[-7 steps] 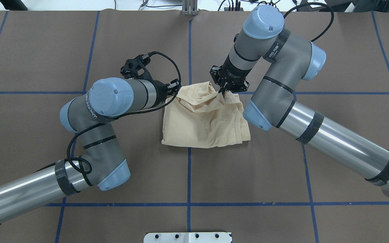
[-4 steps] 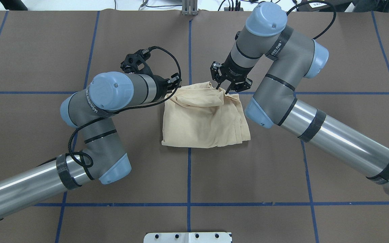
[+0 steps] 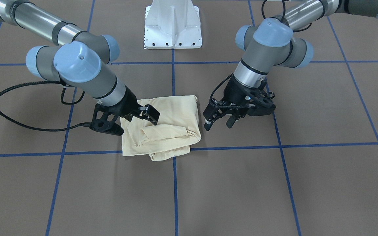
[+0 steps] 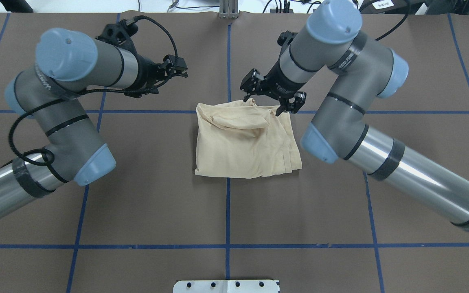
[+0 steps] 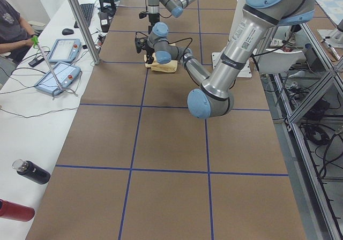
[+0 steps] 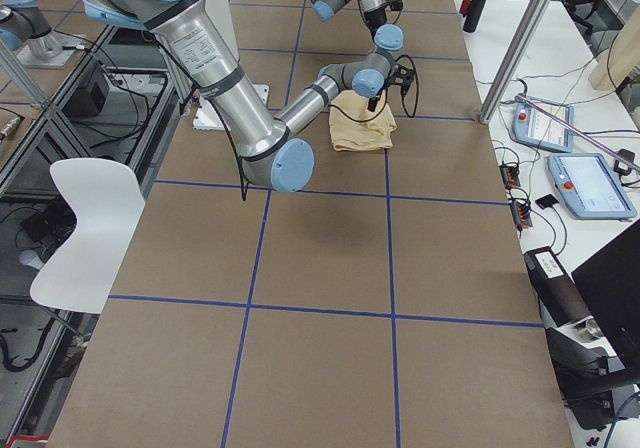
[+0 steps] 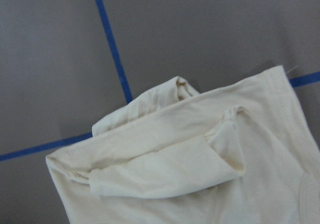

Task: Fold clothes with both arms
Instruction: 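Press the bundle down with the right gripper while the left gripper withdraws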

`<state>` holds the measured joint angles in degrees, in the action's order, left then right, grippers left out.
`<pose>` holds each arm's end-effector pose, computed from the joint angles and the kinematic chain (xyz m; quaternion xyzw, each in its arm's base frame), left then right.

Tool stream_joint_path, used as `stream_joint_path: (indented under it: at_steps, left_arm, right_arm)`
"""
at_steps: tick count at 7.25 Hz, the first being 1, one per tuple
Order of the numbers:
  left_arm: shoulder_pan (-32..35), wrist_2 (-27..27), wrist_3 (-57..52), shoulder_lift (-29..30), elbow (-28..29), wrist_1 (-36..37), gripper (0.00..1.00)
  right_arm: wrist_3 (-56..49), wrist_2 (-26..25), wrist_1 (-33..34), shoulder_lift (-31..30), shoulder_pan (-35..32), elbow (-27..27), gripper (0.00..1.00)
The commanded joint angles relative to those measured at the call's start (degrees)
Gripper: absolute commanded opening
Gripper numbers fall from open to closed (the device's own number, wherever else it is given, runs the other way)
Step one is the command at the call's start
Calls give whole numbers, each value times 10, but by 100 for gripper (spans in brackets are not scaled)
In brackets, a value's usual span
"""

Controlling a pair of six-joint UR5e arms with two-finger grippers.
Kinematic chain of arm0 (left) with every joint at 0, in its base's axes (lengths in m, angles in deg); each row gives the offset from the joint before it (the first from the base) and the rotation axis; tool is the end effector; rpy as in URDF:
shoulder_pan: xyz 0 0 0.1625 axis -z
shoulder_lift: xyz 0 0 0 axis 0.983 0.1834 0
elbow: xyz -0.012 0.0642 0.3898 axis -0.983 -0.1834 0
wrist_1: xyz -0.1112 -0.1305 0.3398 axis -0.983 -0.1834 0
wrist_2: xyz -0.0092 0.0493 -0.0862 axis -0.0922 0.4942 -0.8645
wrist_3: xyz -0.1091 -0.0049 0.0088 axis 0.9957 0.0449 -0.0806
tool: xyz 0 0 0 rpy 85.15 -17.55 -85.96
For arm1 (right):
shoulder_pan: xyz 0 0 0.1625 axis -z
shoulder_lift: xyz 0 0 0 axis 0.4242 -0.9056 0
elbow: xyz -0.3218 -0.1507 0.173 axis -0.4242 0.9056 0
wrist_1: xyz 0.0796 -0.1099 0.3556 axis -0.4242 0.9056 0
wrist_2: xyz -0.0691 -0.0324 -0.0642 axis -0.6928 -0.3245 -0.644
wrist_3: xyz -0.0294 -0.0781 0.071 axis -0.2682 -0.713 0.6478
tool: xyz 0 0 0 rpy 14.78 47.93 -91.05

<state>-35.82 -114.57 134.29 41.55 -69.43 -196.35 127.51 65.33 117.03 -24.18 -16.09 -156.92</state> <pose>0.3799 -0.5060 0.2234 0.1167 0.5494 -0.2151 0.7989 -0.4512 -0.4922 0.2123 -0.0463 -0.5125 0.1195 0.8490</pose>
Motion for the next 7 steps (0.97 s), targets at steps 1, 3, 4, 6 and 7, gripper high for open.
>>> stream_joint_path:
  at_steps: [1, 3, 4, 6, 7]
  left_arm:
    - [37, -4, -92, -39, -59, 71, 99]
    - [64, -5, -141, -62, -63, 71, 99]
    - [64, -5, -141, -62, -63, 71, 99]
    - [64, -6, -141, -73, -65, 71, 99]
    - [64, -5, -141, -74, -65, 71, 99]
  right_arm:
    - [-56, -156, 10, -2, 113, -26, 100]
    - [-134, -206, 84, 33, 143, -4, 100]
    - [-163, -210, 84, 53, 142, 43, 100]
    - [-207, -237, 80, 83, 132, 109, 100]
    - [-226, -237, 78, 105, 114, 141, 100]
